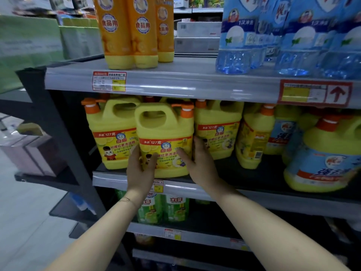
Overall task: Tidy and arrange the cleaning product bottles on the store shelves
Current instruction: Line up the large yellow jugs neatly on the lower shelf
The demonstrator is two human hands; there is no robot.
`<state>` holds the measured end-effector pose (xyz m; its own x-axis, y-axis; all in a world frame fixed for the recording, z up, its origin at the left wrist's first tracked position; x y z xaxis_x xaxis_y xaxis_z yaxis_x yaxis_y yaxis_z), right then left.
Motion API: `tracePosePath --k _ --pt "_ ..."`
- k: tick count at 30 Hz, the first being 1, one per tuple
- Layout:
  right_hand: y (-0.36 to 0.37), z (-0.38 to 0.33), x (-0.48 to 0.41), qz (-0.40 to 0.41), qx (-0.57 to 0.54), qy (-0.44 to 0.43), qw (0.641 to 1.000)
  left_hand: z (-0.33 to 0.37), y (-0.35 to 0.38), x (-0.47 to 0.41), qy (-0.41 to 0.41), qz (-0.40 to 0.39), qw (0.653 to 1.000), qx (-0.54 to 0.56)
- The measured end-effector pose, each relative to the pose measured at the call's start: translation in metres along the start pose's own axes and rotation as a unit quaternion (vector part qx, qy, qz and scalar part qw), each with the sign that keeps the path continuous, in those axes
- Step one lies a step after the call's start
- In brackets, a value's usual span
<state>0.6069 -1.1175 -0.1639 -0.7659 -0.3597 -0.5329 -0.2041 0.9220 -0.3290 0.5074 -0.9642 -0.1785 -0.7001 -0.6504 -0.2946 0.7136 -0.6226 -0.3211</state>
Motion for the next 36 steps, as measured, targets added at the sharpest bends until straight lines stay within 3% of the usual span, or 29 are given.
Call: tracePosePath --k 10,15,24,29,36 --pt "-0.063 0.026 0.030 0.120 -0.030 0.003 0.992 0.012 0.060 0.013 0.074 -0.089 0.993 -0.006" --pt "-0.088 0.015 0.037 0.179 0.171 -0.091 0.965 0.028 0.099 0.021 0.113 -0.102 0.988 -0.011" --pt "-0.080 0.021 0.006 0.115 0.271 -0.097 0.951 0.032 0.115 0.001 0.121 -0.061 0.987 -0.081" --pt "-0.060 0.028 -0.002 0.041 0.307 -0.110 0.945 0.022 0.120 -0.008 0.080 -0.157 0.981 -0.087" --pt "-0.064 0.027 0.000 -0.008 0.351 -0.107 0.930 0.028 0.123 -0.021 0.120 -0.155 0.971 -0.136"
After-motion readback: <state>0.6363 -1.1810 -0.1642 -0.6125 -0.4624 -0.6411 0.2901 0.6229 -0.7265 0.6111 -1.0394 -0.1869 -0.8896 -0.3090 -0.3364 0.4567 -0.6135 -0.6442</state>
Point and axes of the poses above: each hand's wrist, its own x-axis away from the middle knuckle, its own y-axis out of the palm, z = x × y, the point moved 6 cm from there along -x, towards the middle knuckle, and after that the axes turned 10 degrees about -x, right-handed, at the moved point
